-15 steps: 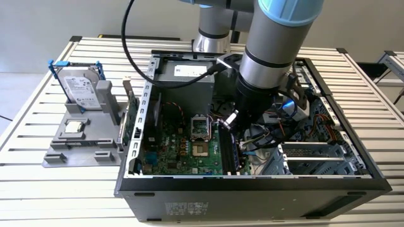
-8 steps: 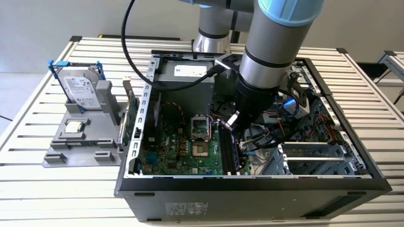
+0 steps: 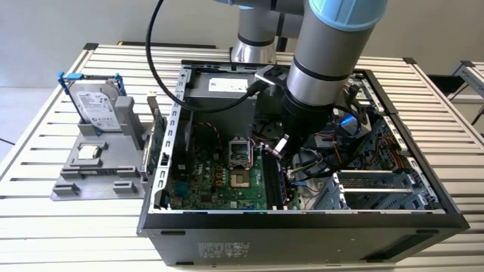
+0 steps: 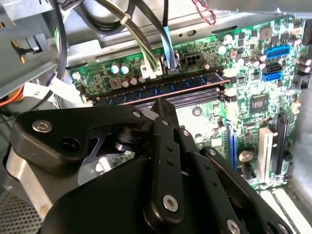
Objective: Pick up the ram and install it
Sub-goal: 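Press down the ram until it locks into place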
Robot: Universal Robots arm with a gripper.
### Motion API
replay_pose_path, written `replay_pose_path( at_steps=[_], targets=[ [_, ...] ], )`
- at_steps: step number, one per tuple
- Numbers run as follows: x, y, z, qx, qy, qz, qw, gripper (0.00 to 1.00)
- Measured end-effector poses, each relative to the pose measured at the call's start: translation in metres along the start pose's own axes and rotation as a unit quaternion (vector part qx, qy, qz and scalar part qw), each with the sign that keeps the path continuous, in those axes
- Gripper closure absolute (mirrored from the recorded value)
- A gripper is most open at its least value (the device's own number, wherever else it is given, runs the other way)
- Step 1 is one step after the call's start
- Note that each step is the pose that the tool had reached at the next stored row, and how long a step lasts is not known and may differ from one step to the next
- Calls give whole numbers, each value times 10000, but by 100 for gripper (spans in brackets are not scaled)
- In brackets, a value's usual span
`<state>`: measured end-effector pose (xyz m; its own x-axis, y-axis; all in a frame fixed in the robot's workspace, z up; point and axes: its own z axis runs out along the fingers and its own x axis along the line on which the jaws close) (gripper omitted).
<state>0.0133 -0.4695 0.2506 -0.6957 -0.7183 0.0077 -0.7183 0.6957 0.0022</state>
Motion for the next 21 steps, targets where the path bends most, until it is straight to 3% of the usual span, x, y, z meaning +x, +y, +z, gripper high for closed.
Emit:
replay_pose_path(
  at_steps=[9,21],
  targets=[
    [-3,3,0,4,1,-494,9988,100],
    [-10,9,0,8,3,-1009,9949,100]
  ],
)
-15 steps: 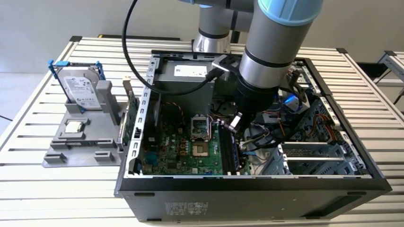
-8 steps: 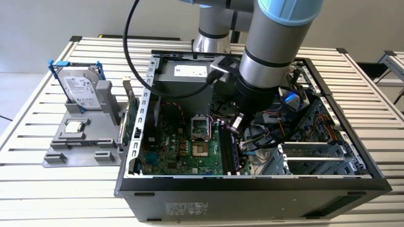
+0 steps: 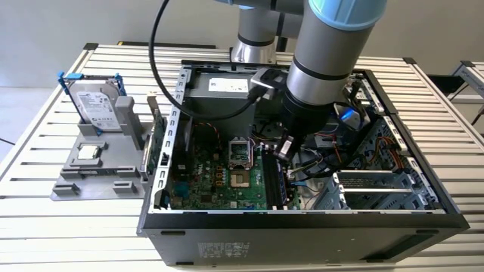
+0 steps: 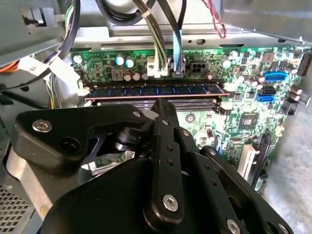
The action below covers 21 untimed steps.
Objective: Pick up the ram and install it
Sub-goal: 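Press down the ram until it locks into place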
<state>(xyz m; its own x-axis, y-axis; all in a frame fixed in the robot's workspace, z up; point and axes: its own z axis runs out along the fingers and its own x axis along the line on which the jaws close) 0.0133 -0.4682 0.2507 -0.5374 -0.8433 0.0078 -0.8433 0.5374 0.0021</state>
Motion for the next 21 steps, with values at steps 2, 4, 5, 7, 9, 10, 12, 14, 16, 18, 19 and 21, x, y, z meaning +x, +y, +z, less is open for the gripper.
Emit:
replay_pose_path(
  at_steps=[2,4,5,7,9,10,12,14,16,18,19,21],
  targets=[
    [-1,1,0,0,0,-96,10000,100],
    [-3,2,1,1,0,-200,9998,100],
    [-4,3,0,2,0,-254,9997,100],
    [-8,5,0,3,1,-371,9993,100],
    [-10,6,1,4,0,-486,9988,100],
    [-11,7,1,4,1,-547,9985,100],
    [-14,9,0,5,1,-662,9978,100],
    [-16,10,0,6,1,-781,9969,100],
    [-18,12,0,7,2,-901,9959,100],
    [-19,12,0,7,2,-1015,9948,100],
    [-21,13,1,8,2,-1073,9942,100],
    [-24,15,1,9,2,-1181,9930,100]
  ],
)
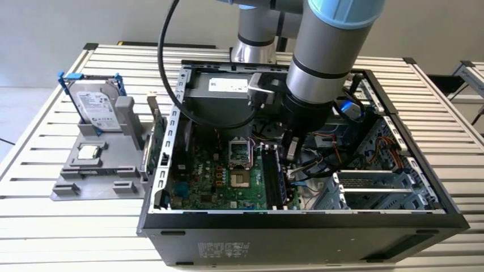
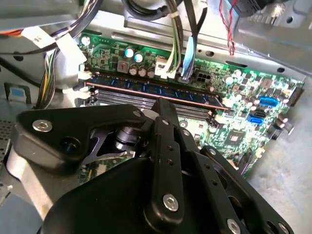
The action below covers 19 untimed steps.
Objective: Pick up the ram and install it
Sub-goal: 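Press down the ram until it locks into place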
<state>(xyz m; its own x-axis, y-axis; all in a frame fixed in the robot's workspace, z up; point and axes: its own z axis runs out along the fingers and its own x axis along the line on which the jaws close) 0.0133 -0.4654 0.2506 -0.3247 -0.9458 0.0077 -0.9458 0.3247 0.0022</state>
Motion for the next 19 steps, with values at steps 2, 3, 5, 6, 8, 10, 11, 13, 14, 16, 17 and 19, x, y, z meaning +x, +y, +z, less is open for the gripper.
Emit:
replay_pose_path(
  at_steps=[2,3,5,6,8,10,11,13,14,16,17,19],
  targets=[
    [-1,1,0,1,0,-113,9999,100],
    [-3,1,0,1,0,-170,9999,100],
    [-3,1,0,2,0,-285,9996,100],
    [-4,2,0,3,1,-343,9994,100],
    [-7,2,0,3,1,-466,9989,100],
    [-8,3,0,4,1,-597,9982,100],
    [-9,3,0,5,1,-662,9978,100],
    [-11,4,0,6,2,-802,9968,100],
    [-11,4,0,7,2,-871,9962,100],
    [-12,4,1,8,2,-988,9951,100],
    [-12,4,0,8,2,-1046,9945,100],
    [-13,5,1,9,2,-1170,9931,100]
  ],
)
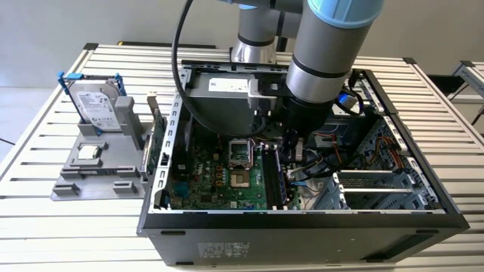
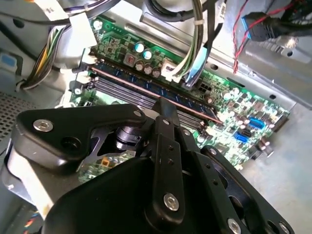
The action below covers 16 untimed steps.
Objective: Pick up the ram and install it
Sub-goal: 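Press down the ram until it locks into place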
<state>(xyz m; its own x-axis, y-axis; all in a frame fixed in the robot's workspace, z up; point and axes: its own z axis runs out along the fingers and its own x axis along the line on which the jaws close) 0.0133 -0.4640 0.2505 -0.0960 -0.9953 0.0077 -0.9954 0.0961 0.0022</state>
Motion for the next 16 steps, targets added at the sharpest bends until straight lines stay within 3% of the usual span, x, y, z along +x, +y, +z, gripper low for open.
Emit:
replay_pose_path(
  at_steps=[9,16],
  targets=[
    [-2,0,1,3,1,-373,9993,100],
    [-3,0,11,3,0,-374,9993,100]
  ],
)
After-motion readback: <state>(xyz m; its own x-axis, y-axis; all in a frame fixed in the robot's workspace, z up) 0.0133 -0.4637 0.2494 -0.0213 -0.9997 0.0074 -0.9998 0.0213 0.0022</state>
